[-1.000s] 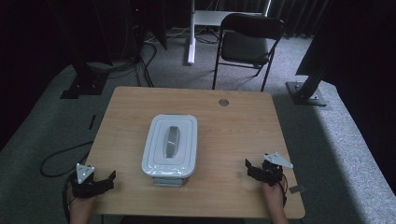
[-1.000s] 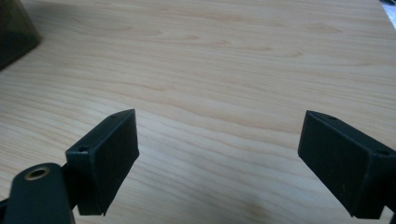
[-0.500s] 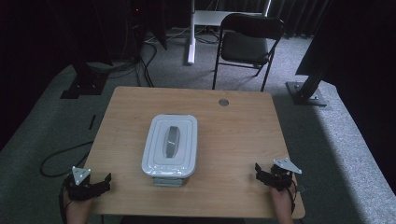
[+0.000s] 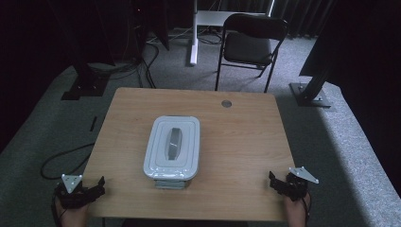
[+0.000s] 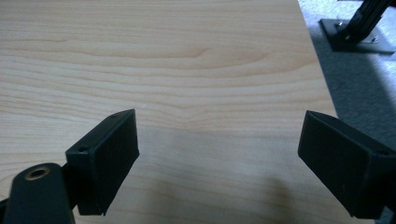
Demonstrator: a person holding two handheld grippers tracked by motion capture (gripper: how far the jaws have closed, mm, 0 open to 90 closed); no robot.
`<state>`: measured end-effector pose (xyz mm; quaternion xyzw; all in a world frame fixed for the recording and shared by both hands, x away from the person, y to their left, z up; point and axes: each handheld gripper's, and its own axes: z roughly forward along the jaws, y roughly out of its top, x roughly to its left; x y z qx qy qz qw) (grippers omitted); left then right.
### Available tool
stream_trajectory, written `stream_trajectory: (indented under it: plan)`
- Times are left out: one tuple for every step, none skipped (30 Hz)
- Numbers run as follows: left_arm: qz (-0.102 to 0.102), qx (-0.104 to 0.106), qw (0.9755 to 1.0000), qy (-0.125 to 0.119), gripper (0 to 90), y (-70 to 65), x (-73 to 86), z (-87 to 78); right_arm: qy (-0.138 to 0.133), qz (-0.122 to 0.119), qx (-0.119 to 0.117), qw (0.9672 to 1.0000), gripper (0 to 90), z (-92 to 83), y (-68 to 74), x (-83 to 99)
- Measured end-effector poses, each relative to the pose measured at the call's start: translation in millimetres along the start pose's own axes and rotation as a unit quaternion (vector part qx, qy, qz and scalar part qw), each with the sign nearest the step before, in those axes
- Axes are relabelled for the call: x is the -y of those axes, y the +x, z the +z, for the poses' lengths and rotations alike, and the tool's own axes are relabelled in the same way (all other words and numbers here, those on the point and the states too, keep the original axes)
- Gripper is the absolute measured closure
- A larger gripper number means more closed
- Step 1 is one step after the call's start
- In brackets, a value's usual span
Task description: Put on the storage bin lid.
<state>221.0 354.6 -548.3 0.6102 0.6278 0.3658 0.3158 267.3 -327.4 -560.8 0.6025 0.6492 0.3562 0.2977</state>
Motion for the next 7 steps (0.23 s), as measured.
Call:
stream_trajectory:
  plan:
    - [-0.005, -0.004, 1.0000, -0.003, 1.3, 1.4, 0.2, -0.8, 0.004, -0.004, 0.003, 1.0000, 11.6, 0.6, -0.7, 0.3]
    - [-0.010, -0.007, 0.9999, -0.006, 1.3, 2.4, 0.2, -1.4, 0.002, -0.006, 0.006, 1.0000, 11.5, 1.0, -1.3, 0.3]
    - [-0.012, -0.010, 0.9998, -0.009, 1.3, 3.2, 0.1, -1.9, 0.001, -0.003, 0.004, 1.0000, 11.6, 1.3, -2.1, 0.0]
    - [-0.013, -0.014, 0.9998, -0.010, 1.2, 3.6, 0.0, -2.1, 0.000, -0.001, 0.003, 1.0000, 11.5, 1.5, -2.7, -0.4]
    - [-0.014, -0.017, 0.9997, -0.010, 1.3, 4.0, -0.2, -2.1, -0.002, 0.000, 0.004, 1.0000, 11.5, 1.5, -3.0, -0.6]
    - [-0.015, -0.018, 0.9997, -0.011, 1.3, 4.1, -0.4, -1.8, -0.003, 0.000, 0.003, 1.0000, 11.5, 1.5, -3.2, -0.6]
    - [-0.016, -0.018, 0.9996, -0.012, 1.3, 4.0, -0.4, -1.5, -0.001, 0.001, 0.001, 1.0000, 11.6, 1.8, -3.5, -0.3]
